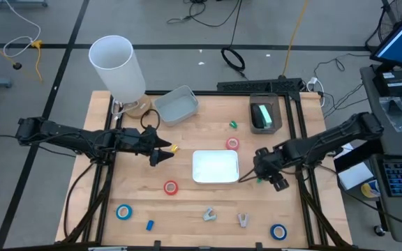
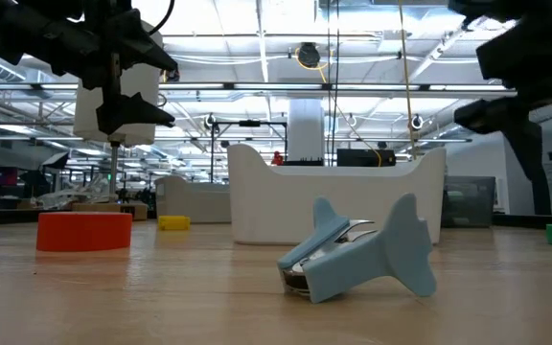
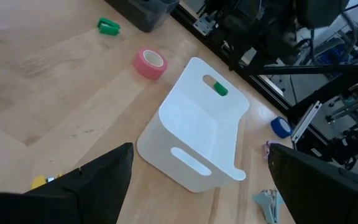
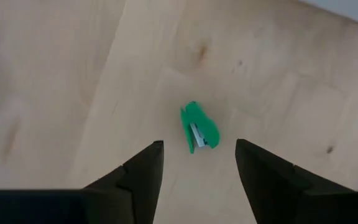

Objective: Pick and place Stapler, Stapler remover, tape
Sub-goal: Put the bottom green stapler into the black bin

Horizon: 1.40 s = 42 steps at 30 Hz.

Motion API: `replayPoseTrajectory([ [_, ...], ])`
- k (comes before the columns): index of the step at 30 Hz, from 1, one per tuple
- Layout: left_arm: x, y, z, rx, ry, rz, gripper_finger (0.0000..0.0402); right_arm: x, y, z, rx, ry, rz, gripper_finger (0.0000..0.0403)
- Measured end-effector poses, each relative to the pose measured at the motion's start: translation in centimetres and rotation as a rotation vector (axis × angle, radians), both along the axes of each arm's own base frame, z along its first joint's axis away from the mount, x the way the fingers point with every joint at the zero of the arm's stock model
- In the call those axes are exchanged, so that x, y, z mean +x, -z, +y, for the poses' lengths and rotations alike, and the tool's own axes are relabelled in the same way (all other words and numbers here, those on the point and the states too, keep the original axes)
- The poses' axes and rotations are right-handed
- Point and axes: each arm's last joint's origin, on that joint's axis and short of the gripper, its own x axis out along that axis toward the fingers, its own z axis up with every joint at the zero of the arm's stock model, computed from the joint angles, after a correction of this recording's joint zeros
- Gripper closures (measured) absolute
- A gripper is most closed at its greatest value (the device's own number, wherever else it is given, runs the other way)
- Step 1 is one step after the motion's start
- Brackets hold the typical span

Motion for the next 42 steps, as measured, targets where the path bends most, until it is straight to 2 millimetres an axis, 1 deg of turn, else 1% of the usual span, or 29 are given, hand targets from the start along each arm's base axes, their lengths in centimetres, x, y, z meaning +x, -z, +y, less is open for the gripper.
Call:
replayPoseTrajectory([
  [5, 0.0, 0.0, 0.0, 0.000, 0.000, 0.000, 0.0036, 0.7, 1.6, 0.2, -0.064, -0.038, 0.066, 0.0207],
  [12, 0.0, 0.0, 0.0, -0.003, -0.001, 0.000, 0.0036, 1.5, 3.3, 0.4, -0.093, -0.119, 0.123, 0.0204],
  [18, 0.0, 0.0, 0.0, -0.002, -0.001, 0.000, 0.0036, 2.3, 4.0, 0.6, -0.090, -0.127, 0.105, 0.0204],
  [30, 0.0, 0.0, 0.0, 0.000, -0.001, 0.000, 0.0036, 2.7, 5.4, 1.0, -0.100, -0.141, 0.153, 0.0213],
  [35, 0.0, 0.0, 0.0, 0.000, -0.002, 0.000, 0.0036, 2.9, 5.6, 1.0, -0.126, -0.136, 0.146, 0.0234],
  [42, 0.0, 0.0, 0.0, 0.000, -0.002, 0.001, 0.0036, 2.9, 5.5, 0.9, -0.149, -0.131, 0.141, 0.0294],
])
